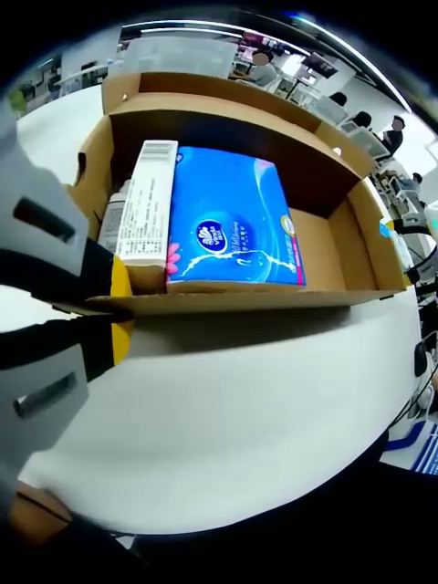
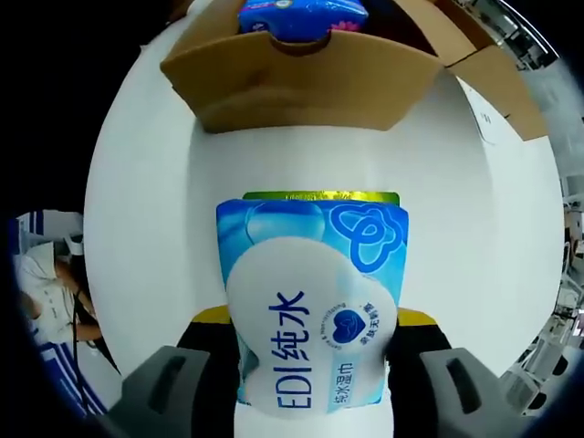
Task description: Operate the shoe box by opening the lid, removing the specified soft item, and placing it in the target area until the item is outside and the box remains undamaged.
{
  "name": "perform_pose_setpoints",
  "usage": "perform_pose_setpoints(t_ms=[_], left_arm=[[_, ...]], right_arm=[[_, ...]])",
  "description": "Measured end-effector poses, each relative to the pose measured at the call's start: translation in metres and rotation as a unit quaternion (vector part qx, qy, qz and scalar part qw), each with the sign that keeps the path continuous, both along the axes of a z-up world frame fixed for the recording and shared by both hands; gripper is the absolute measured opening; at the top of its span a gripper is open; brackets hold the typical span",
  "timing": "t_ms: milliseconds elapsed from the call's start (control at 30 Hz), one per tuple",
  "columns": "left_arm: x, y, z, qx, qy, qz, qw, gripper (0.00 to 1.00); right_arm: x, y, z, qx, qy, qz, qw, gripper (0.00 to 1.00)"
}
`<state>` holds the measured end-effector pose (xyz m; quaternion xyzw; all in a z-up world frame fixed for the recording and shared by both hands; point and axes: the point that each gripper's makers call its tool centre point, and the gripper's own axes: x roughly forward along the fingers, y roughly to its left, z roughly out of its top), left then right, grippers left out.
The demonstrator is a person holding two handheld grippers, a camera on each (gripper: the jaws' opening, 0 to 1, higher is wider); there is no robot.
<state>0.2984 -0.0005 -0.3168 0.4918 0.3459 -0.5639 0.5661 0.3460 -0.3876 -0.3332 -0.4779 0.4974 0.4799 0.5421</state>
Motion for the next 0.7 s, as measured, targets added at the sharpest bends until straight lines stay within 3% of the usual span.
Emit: perform_pose_setpoints(t_ms=[700], left_arm=[[0.0001, 0.0002, -0.0004, 0.0, -0.001, 0.001, 1.0, 0.04]], right_arm=[[0.0006, 0.0009, 0.0076, 0.007, -0.021, -0.011, 0.9997, 0.65]])
